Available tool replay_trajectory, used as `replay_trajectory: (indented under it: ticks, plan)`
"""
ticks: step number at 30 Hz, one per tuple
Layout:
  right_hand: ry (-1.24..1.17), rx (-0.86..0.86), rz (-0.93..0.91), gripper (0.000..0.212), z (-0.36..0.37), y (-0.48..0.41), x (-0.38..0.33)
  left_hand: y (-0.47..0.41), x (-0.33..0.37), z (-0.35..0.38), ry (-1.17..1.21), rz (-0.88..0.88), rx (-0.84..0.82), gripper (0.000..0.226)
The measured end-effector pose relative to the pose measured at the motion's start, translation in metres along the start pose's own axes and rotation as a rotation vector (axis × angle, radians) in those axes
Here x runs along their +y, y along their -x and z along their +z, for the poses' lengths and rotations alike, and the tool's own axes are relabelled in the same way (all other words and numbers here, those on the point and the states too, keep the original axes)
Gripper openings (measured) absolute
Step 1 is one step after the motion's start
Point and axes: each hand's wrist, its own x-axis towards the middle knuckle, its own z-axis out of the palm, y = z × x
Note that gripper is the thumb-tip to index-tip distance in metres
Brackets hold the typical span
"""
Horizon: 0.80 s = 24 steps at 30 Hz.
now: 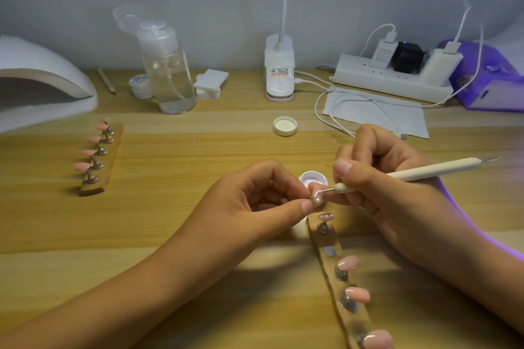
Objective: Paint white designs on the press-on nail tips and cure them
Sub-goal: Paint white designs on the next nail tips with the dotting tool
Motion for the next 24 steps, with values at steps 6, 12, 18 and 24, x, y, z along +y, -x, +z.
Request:
replay_trajectory:
  ticks: [6,12,18,24]
  plan:
    - [-0.042,0.034,-0.021,0.018,-0.002,-0.003,0.001,0.000,-0.001,0.000,0.000,0.008,-0.008,0.010]
    - [0.313,0.221,-0.071,0.016,-0.012,-0.008,-0.001,0.000,-0.002,-0.001,0.014,-0.019,-0.001,0.006]
    - [0.672,0.084,-0.190,0.018,-0.007,-0.006,0.005,0.001,-0.002,-0.002,0.002,-0.012,0.001,0.006]
    - [0.747,0.073,-0.189,0.020,-0.010,-0.007,0.008,0.000,-0.001,-0.001,0.004,-0.019,0.004,0.006]
